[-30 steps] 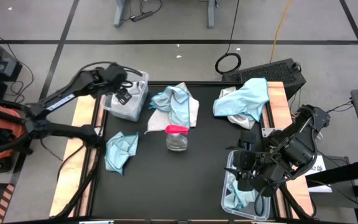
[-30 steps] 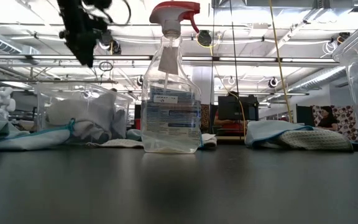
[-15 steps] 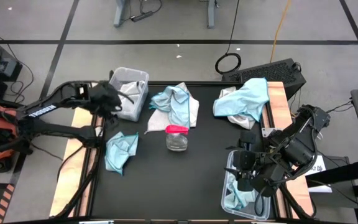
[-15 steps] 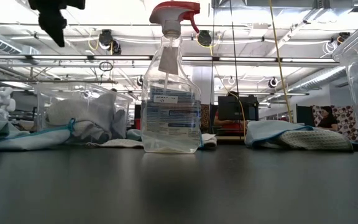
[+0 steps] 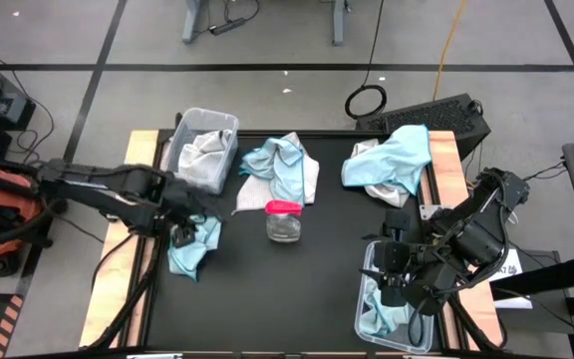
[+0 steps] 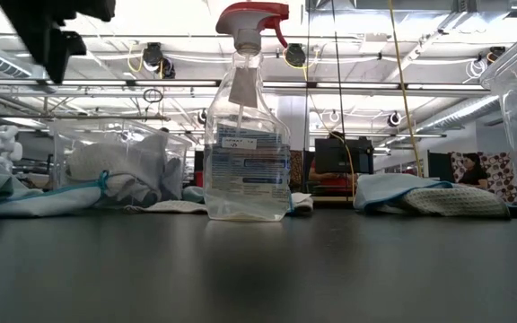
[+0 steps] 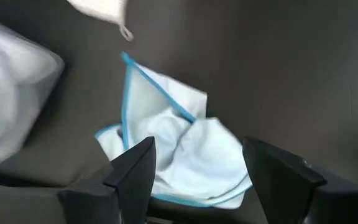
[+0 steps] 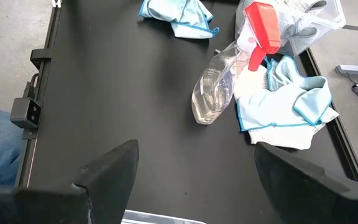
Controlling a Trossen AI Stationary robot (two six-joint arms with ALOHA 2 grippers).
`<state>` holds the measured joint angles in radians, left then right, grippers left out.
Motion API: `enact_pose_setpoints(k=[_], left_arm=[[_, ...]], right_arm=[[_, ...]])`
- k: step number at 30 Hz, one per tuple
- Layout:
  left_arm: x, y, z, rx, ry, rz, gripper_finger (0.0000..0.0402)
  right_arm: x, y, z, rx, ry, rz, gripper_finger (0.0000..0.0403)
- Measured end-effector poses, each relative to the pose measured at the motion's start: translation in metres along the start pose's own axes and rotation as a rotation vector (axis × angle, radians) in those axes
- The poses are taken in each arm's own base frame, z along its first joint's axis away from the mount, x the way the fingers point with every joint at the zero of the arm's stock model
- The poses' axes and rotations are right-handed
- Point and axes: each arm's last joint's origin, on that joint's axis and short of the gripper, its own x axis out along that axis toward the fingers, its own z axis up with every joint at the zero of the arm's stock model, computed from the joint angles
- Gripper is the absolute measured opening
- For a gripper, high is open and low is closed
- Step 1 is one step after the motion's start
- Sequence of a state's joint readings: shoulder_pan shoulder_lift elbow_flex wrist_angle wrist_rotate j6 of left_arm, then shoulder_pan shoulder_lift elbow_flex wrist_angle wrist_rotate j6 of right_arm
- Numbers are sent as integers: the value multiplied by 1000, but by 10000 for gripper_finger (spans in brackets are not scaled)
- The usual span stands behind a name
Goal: Sort microfiber towel by color & place in baskets
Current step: Put the bottom left light blue towel into the right transparent bin
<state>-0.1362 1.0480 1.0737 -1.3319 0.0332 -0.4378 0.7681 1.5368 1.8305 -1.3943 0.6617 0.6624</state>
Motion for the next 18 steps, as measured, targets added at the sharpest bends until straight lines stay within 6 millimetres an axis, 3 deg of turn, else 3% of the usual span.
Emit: enact_pose_setpoints(k=[9, 18], left_arm=[[50, -26, -13, 99, 151, 40, 246], [97, -35, -26, 146, 250, 110, 246]], right_arm=[[0, 0, 0, 9, -1, 7, 312], [0, 1, 0, 11, -2, 8, 312]])
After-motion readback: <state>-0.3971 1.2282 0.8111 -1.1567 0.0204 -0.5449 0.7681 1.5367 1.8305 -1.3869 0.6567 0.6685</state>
